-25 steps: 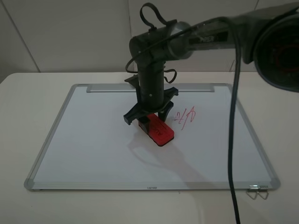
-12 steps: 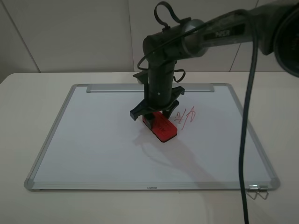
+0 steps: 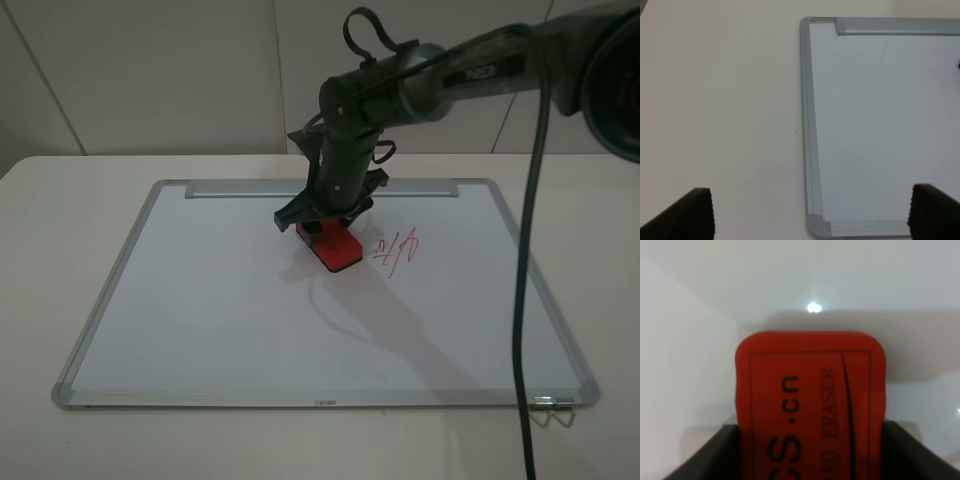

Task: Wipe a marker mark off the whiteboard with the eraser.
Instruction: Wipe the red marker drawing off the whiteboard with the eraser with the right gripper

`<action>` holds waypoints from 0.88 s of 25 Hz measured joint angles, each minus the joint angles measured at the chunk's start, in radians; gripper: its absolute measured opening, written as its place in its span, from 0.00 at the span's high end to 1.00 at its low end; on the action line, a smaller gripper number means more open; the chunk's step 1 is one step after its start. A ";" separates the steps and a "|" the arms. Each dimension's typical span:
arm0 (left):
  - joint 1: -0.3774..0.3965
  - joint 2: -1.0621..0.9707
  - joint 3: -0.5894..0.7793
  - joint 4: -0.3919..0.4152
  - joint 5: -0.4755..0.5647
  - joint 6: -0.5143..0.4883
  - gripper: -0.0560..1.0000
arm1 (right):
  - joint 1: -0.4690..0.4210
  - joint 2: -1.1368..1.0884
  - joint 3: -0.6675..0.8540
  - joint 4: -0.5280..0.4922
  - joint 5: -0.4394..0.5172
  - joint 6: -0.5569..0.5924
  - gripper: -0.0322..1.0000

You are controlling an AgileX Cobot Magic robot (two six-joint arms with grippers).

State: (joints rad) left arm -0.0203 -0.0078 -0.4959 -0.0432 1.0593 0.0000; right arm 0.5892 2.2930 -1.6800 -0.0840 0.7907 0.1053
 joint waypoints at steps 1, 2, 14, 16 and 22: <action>0.000 0.000 0.000 0.000 0.000 0.000 0.21 | 0.000 0.001 -0.003 0.001 -0.016 0.001 0.49; 0.000 0.000 0.000 0.000 0.000 0.000 0.21 | 0.000 0.001 -0.004 0.001 -0.036 0.002 0.49; 0.000 0.000 0.000 0.000 0.000 0.000 0.21 | 0.019 0.001 -0.006 0.031 0.081 0.007 0.49; 0.000 0.000 0.000 0.000 0.000 0.000 0.21 | 0.039 0.000 -0.006 0.037 0.102 0.008 0.49; 0.000 0.000 0.000 0.000 0.000 0.000 0.21 | 0.123 0.000 -0.006 0.038 0.121 0.024 0.49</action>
State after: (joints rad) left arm -0.0203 -0.0078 -0.4959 -0.0432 1.0593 0.0000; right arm 0.7122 2.2932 -1.6860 -0.0465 0.9117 0.1294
